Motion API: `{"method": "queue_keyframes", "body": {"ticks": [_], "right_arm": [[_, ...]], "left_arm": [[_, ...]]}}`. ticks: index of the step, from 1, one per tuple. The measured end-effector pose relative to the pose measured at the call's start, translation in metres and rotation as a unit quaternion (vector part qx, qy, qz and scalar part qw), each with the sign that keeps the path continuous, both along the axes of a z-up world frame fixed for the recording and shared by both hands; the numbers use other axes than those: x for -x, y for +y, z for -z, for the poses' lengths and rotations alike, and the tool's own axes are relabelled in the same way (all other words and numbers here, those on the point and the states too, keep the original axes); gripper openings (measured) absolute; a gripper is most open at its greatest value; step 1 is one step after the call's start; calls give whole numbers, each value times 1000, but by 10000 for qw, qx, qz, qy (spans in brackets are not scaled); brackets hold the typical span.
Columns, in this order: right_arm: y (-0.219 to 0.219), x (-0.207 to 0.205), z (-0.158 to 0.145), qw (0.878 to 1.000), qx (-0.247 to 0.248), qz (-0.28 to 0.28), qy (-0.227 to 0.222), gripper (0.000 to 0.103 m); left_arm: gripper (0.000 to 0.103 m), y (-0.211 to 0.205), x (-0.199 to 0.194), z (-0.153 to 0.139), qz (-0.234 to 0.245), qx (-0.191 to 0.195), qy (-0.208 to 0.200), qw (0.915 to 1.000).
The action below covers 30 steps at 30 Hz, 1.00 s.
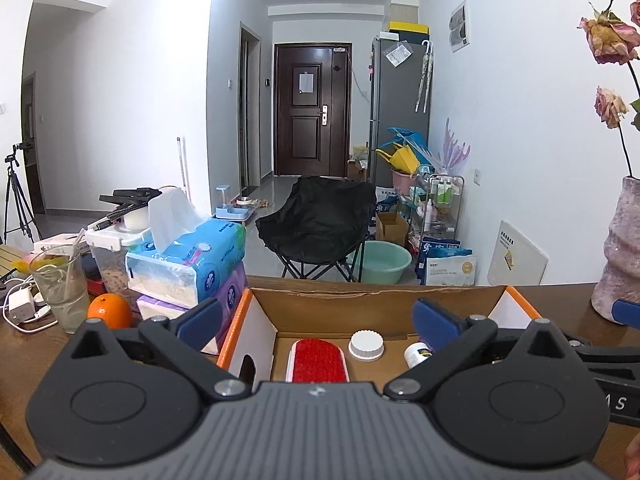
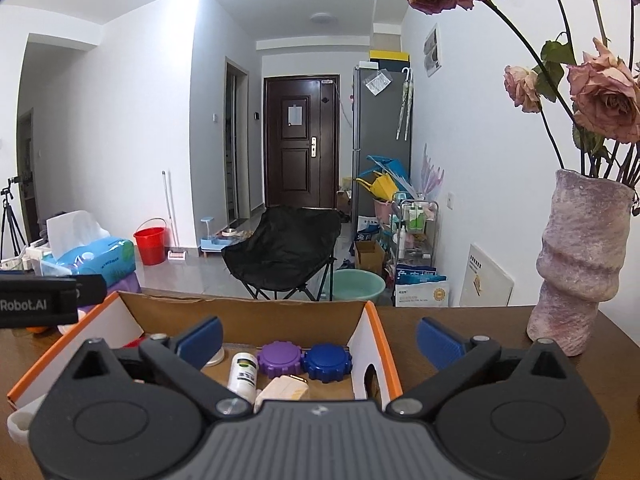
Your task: Organize rigid objects
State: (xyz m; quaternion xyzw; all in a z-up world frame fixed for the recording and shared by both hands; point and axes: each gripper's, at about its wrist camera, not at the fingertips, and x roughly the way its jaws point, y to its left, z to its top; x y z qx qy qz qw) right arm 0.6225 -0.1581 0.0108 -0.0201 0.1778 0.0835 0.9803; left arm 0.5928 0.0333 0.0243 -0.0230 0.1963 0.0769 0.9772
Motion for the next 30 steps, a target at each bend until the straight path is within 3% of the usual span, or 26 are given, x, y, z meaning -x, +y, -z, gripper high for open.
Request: {"method": "queue_keyframes", "body": {"ticks": [5,14,30], "right_arm": [[-4,13,-8,10000,26,66,-15,103],[-16,66,-30,9998,46,167,-52,103],[-38,217,-61,9994,5,203,-286,103]], "left_arm": [[103,1,14,-9,83,100,-89,9999],[103,-4,74,-31,128,17,-395,9991],[103,-26,220,-47,443,-93,-374,9983]]}}
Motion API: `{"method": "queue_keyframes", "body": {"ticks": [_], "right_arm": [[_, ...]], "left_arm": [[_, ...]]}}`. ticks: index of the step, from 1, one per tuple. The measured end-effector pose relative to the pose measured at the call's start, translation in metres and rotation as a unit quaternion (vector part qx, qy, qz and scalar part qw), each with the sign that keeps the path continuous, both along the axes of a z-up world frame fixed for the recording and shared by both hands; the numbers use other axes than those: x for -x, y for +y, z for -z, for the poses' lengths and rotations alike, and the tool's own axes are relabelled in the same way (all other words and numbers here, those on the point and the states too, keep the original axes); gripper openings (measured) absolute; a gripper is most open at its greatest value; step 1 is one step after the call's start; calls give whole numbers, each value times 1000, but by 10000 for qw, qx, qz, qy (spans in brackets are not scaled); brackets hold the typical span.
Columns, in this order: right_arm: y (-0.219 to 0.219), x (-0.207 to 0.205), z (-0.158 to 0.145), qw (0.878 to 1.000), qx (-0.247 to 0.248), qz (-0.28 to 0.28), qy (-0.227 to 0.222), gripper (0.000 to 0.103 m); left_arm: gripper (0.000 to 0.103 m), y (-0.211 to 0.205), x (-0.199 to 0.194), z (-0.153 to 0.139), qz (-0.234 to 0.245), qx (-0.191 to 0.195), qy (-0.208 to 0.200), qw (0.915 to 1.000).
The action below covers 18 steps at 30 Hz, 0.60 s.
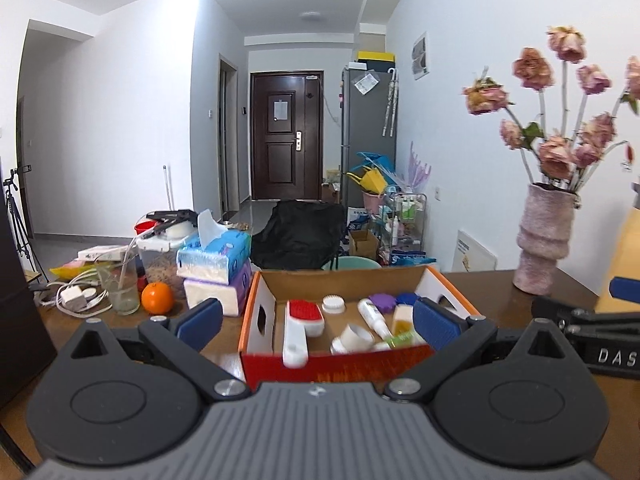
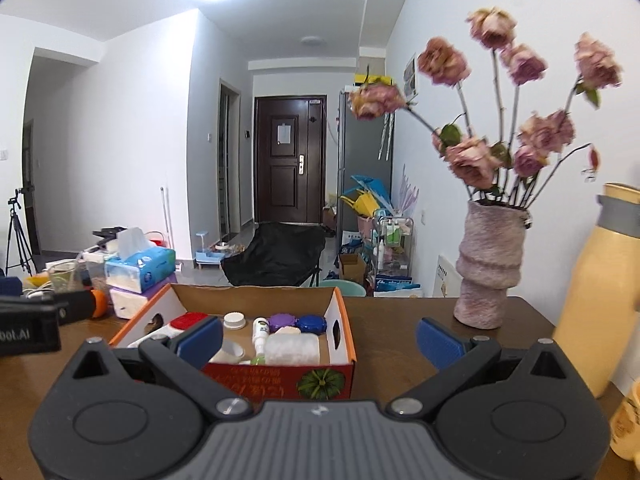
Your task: Organize rigid objects
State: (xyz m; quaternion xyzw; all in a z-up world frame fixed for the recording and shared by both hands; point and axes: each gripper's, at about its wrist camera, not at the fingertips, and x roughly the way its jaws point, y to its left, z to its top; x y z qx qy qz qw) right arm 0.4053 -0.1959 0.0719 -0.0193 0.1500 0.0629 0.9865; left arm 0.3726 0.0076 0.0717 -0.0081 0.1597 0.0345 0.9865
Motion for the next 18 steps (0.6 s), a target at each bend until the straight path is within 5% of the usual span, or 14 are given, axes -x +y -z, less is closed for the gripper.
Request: {"method": "queue_keyframes", "body": {"ticks": [18], "right_arm": [[-30,199,17,10000,55,27,69,103]], "left_arm": [[103,-17,191,19,155,-51,147,9998]]}}
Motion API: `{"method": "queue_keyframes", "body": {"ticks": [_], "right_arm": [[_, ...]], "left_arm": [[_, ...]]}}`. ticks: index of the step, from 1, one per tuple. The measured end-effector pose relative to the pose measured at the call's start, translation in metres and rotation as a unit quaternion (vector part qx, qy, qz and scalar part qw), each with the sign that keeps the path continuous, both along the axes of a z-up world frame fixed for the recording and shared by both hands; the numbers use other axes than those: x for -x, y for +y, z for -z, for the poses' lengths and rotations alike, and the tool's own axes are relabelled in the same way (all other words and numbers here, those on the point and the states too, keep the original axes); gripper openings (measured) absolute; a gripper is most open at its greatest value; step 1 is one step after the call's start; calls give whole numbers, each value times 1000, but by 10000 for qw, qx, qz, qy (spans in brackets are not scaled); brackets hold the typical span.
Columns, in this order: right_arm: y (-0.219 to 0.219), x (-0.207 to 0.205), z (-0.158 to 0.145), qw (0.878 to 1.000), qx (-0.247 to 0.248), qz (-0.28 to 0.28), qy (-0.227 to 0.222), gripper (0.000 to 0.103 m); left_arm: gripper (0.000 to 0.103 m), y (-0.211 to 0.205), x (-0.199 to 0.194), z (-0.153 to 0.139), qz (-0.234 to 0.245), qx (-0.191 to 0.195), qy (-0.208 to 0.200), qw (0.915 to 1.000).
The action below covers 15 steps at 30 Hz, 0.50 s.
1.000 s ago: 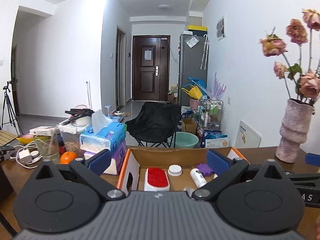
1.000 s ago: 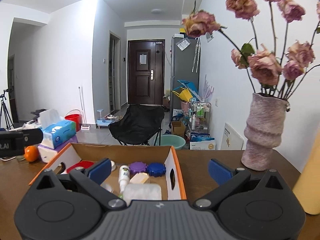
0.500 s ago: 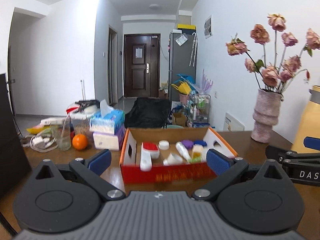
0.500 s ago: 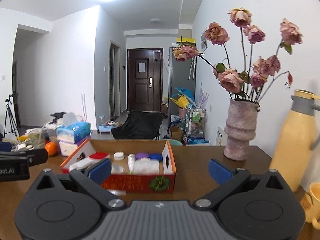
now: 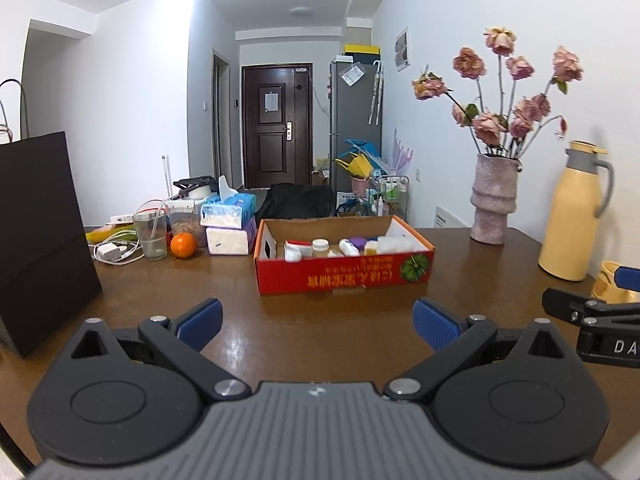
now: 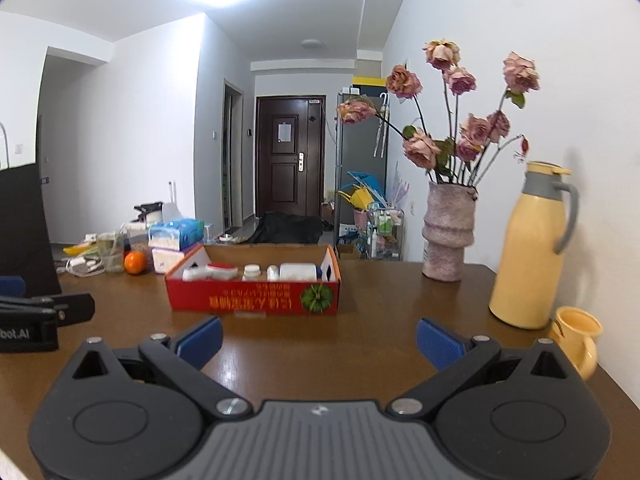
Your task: Organize rigid objects
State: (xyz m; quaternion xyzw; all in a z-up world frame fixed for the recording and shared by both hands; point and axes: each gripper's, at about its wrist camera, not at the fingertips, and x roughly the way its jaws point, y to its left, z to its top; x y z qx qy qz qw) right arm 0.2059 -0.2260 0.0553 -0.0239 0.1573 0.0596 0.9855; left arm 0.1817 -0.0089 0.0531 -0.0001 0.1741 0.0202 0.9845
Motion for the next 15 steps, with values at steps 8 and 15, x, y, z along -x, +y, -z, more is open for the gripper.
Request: {"method": "queue_keyframes", "body": {"ticks": [8,15], "right_arm": [[-5,50,14,9999,97,76,61,103],[-5,69,13,9999,125,91,-30,103]], "left_arm": [[103,-5,46,15,78,-13,73,9999],[103,-4,65,15,71,-14,-16,10000]]}}
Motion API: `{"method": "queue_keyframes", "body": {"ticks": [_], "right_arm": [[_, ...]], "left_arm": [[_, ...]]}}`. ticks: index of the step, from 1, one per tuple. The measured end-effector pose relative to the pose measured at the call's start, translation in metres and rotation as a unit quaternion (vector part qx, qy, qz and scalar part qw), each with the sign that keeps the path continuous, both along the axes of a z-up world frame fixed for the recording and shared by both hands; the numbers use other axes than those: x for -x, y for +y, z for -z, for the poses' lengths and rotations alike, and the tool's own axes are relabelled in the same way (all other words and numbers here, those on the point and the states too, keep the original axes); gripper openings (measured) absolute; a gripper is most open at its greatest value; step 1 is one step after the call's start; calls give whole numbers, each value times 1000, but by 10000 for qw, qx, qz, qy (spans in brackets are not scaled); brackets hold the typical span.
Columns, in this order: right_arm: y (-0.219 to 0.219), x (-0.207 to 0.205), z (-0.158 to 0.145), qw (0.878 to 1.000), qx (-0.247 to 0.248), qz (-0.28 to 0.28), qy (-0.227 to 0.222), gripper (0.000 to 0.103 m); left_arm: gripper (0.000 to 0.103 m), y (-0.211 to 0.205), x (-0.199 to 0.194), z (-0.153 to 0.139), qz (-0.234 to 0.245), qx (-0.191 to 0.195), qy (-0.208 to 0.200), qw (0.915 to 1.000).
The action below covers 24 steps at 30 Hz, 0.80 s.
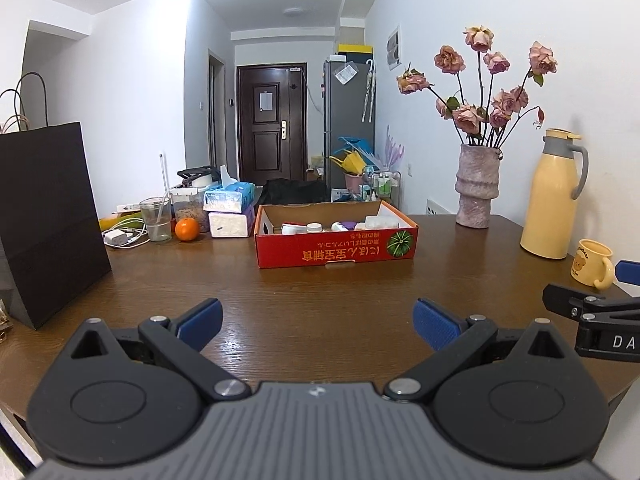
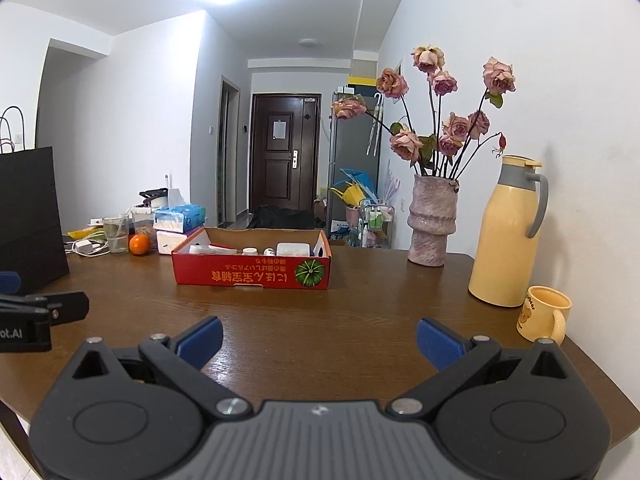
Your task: Organize rigid objects
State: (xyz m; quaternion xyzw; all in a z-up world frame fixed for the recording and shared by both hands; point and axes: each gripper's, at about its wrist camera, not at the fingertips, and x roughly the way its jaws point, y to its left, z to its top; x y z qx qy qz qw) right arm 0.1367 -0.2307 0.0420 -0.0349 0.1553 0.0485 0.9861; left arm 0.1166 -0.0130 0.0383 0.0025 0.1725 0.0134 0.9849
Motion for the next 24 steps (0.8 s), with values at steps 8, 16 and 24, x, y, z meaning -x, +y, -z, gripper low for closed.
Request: {"method": "queue_keyframes", "body": {"ticks": [8,16,24], "right_arm": [[2,3,0,10000,19,-39,-8,103],[3,1,2,10000,30,-57,13,103],[4,-2,3,10000,39,-67,49,103]], "left_arm": [[103,0,5,-1,-10,-17,-13,10000],[103,0,4,0,-6,-15,0,10000],[103,-1,0,2,-23,-26,34,10000]]}}
